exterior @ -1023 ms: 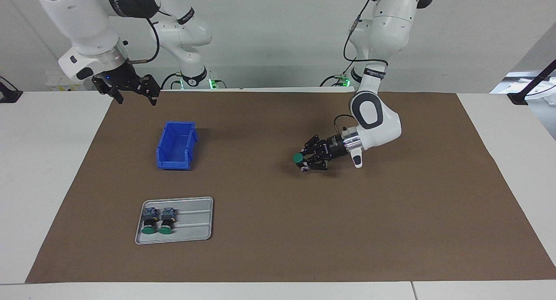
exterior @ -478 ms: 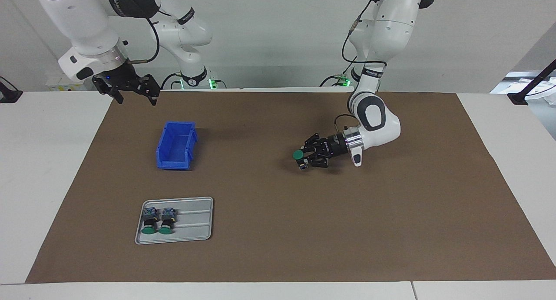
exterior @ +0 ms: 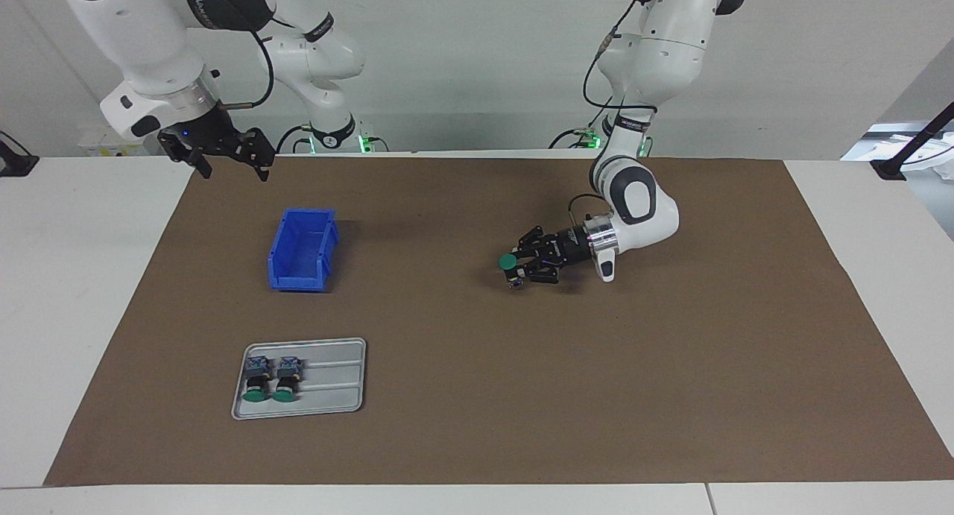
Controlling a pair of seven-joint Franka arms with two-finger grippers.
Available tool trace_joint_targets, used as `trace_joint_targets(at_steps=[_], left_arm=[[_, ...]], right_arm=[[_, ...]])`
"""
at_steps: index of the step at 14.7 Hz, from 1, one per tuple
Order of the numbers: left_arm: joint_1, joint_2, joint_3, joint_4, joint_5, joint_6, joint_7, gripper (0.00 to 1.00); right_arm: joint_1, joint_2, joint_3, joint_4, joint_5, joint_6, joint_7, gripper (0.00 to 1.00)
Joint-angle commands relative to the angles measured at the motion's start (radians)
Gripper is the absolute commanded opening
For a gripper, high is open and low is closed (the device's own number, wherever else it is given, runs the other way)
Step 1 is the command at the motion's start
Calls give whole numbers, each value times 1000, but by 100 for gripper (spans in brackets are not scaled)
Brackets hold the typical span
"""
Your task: Place and press button with both arms
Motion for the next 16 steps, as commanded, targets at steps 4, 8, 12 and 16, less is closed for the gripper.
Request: trace_joint_targets(at_steps=[4,8,12,16], left_arm=[[-16,7,3,-23,-72,-17,46,14],[-22,17,3,-24,-77,-14,59,17],[-22,15,3,-30,-77,-12,64,21],[-24,15,3,-32,-77,-4,66,35]], right_arm=[[-8,-25,3,-31,-7,15,-15,99],[-8,-25,3,-31,-7,15,-15,99],[-8,-25,3,-31,-7,15,-15,99],[-8,-25,3,-31,-7,15,-15,99]])
